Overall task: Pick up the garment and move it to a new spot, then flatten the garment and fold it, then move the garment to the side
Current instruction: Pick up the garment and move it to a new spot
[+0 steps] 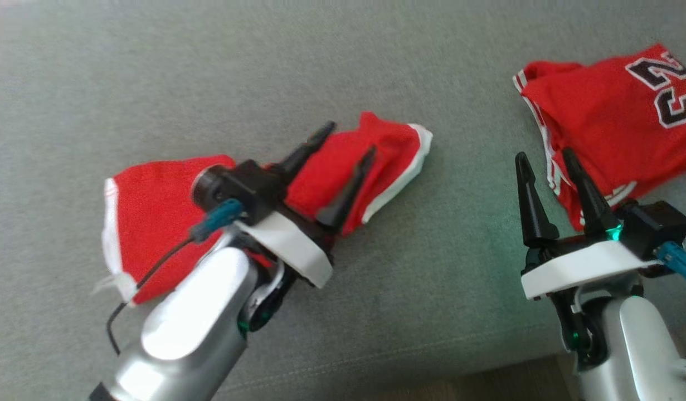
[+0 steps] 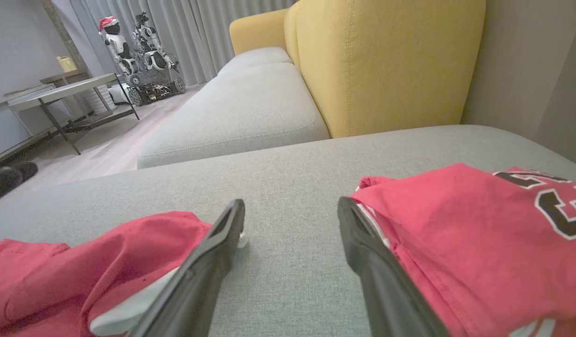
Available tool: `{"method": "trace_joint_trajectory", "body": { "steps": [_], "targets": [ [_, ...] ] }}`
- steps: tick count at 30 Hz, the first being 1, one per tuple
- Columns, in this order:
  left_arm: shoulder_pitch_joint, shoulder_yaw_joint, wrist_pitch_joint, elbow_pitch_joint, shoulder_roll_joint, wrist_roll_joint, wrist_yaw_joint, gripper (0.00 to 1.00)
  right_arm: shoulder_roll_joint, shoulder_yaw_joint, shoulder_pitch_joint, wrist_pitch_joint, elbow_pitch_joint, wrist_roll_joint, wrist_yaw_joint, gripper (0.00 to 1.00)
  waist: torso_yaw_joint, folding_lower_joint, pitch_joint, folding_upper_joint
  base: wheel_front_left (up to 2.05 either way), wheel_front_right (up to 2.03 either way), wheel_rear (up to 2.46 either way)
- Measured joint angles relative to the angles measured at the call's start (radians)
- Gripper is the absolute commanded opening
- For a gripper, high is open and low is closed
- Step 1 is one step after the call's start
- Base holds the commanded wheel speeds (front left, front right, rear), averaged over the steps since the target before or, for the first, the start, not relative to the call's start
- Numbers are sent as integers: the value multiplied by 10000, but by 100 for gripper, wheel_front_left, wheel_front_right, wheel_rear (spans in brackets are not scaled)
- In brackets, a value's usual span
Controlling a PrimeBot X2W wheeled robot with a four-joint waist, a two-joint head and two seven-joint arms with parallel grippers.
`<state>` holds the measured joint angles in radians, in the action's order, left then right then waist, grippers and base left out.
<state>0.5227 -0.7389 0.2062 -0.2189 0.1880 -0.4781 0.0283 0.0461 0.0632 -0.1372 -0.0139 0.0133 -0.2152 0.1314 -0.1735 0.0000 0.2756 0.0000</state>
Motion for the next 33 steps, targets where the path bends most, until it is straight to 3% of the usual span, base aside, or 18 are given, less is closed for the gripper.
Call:
{"method": "trace_joint_trajectory", "body": {
  "steps": [6,12,17,26,33],
  "targets": [
    [-1121,1168,257,477,698,-105,-1210,100,4,-186,124,-257,-12,148,0,100,591,0,-605,0,0,0,0],
    [-2108,2142,334,767,1618,-276,-1962,100,4,-403,475,-472,-61,232,0,100,1204,0,-1136,0,0,0,0],
    [-2754,2638,345,828,2174,-571,-1965,100,2,-529,603,-581,-88,234,0,100,1588,0,-1504,0,0,0,0],
    [-3590,3329,418,984,2648,-922,-1960,100,0,-665,934,-746,-123,242,0,100,1888,0,-1973,0,0,0,0],
    [-4255,3338,420,1367,2775,-920,-1969,100,0,-784,1293,-796,-113,309,0,100,1911,0,-2314,0,0,0,0]
  ]
}}
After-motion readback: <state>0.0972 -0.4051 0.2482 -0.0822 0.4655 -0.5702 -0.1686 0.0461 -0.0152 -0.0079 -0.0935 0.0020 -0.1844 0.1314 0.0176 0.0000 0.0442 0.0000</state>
